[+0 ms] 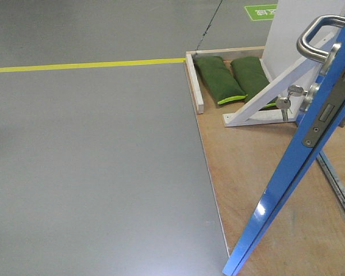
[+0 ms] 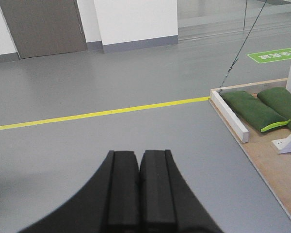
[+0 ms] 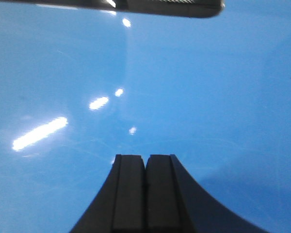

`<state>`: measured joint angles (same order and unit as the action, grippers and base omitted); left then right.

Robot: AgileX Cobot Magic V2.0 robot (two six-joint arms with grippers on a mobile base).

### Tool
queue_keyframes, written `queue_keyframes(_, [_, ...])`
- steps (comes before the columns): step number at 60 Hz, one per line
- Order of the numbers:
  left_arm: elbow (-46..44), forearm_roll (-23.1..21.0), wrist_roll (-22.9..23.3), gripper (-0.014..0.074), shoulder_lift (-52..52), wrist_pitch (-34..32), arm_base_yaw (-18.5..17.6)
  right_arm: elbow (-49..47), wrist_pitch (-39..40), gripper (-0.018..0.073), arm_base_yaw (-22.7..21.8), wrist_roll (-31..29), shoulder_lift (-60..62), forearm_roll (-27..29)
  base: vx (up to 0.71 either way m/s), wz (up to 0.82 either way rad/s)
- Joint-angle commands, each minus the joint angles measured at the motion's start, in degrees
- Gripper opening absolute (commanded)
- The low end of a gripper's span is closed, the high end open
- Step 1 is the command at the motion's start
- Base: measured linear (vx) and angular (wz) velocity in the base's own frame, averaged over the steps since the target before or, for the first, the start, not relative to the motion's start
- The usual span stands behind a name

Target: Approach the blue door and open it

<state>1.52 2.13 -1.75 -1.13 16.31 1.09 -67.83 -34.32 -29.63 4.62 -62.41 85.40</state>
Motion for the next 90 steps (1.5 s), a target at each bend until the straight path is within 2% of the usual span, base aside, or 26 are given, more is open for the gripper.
queue_keyframes(1, [0.32, -0.45, 0.1, 0.007, -0.39, -4.85, -0.23, -1.78, 5.1, 0.0002, 4.06, -0.86, -0.28, -1.24, 0.0, 0.0])
queue_keyframes(9, [0.32, -0.45, 0.1, 0.007, -0.39, -4.85, -0.23, -1.78, 9.71, 0.0002, 7.64, -0.86, -1.41, -4.11, 0.0, 0.0])
queue_keyframes(18, [0.32, -0.45, 0.1, 0.007, -0.39, -4.85, -0.23, -1.78, 9.38, 0.0002, 10.26, -0.86, -2.39, -7.59, 0.0, 0.0])
queue_keyframes(32, [0.32, -0.45, 0.1, 0.007, -0.39, -4.85, -0.23, -1.78, 9.72, 0.0002, 16.74, -0.86, -3.8, -9.8, 0.0, 0.0])
queue_keyframes(39, [0.32, -0.45, 0.1, 0.007, -0.39, -4.85, -0.23, -1.78, 9.89, 0.0002, 20.0, -0.86, -4.38, -12.65, 0.0, 0.0])
queue_keyframes(57, [0.32, -0.45, 0.1, 0.007, -0.39, -4.85, -0.23, -1.78, 14.1, 0.0002, 26.48, -0.86, -7.5, -17.7, 0.0, -0.01])
queue_keyframes(63, [0.32, -0.45, 0.1, 0.007, -0.39, -4.85, -0.23, -1.78, 15.16, 0.0002, 28.54, -0.86, -8.8, -21.5, 0.0, 0.0])
queue_keyframes(79, [0.32, -0.45, 0.1, 0.007, -0.39, -4.85, -0.23, -1.78, 22.22, 0.0002, 34.42, -0.86, -11.8, -36.52, 0.0, 0.0])
queue_keyframes(90, [0.32, -0.45, 0.1, 0.007, -0.39, -4.85, -0.23, -4.03, 26.43, 0.0002, 35.74, -0.86, -13.59, -40.58, 0.0, 0.0])
